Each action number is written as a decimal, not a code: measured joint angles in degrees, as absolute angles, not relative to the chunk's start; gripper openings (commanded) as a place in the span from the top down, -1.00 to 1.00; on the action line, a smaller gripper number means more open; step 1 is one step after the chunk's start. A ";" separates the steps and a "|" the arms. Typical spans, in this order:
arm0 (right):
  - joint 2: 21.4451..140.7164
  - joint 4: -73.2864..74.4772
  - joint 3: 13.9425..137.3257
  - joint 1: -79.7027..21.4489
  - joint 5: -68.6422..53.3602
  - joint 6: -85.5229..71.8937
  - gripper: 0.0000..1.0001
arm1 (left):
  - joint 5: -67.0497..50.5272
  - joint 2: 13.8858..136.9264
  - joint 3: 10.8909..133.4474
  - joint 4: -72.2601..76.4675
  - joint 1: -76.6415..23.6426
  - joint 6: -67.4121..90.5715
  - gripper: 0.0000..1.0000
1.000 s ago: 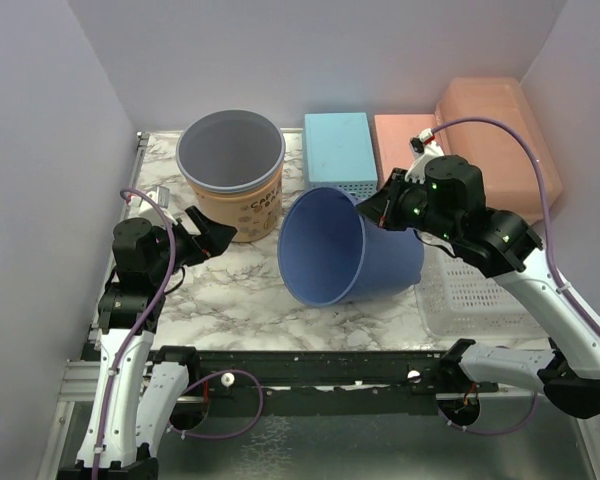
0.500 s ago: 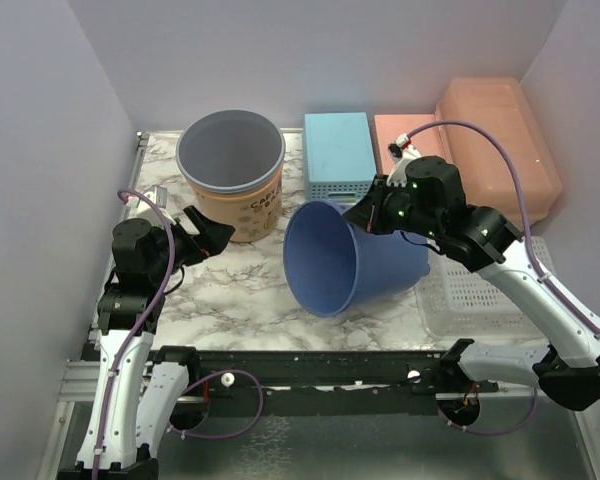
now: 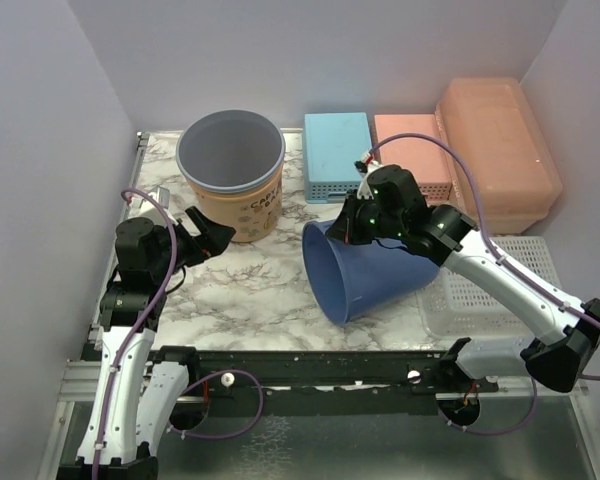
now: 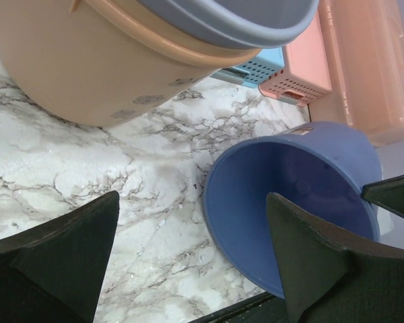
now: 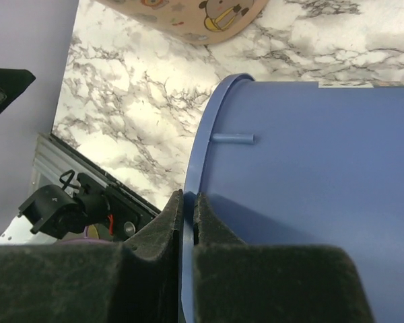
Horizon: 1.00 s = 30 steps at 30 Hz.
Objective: Turn the large container upside down
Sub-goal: Turn the container upside down at the center of the board.
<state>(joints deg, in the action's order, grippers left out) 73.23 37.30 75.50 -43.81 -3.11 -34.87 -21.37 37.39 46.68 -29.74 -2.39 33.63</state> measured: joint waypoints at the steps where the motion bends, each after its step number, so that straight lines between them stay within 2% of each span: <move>1: 73.84 36.88 75.44 -43.97 -3.16 -34.87 0.99 | -21.37 37.39 46.33 -29.74 -2.39 33.63 -0.78; 9: 76.60 34.06 75.13 -44.56 -3.79 -34.89 0.97 | -21.39 37.28 43.64 -29.98 -2.39 33.63 -0.77; 22: 77.91 39.05 78.91 -44.73 -5.91 -32.25 0.35 | -21.41 37.01 42.28 -30.13 -2.39 33.63 -0.77; 30: 79.22 46.26 83.33 -47.40 -4.34 -29.87 0.31 | -21.41 36.91 42.19 -30.11 -2.39 33.63 -0.78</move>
<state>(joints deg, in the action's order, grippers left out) 79.22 46.26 83.33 -47.40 -4.34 -29.87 -21.41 36.91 42.19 -30.11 -2.39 33.63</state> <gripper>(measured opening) 0.343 0.889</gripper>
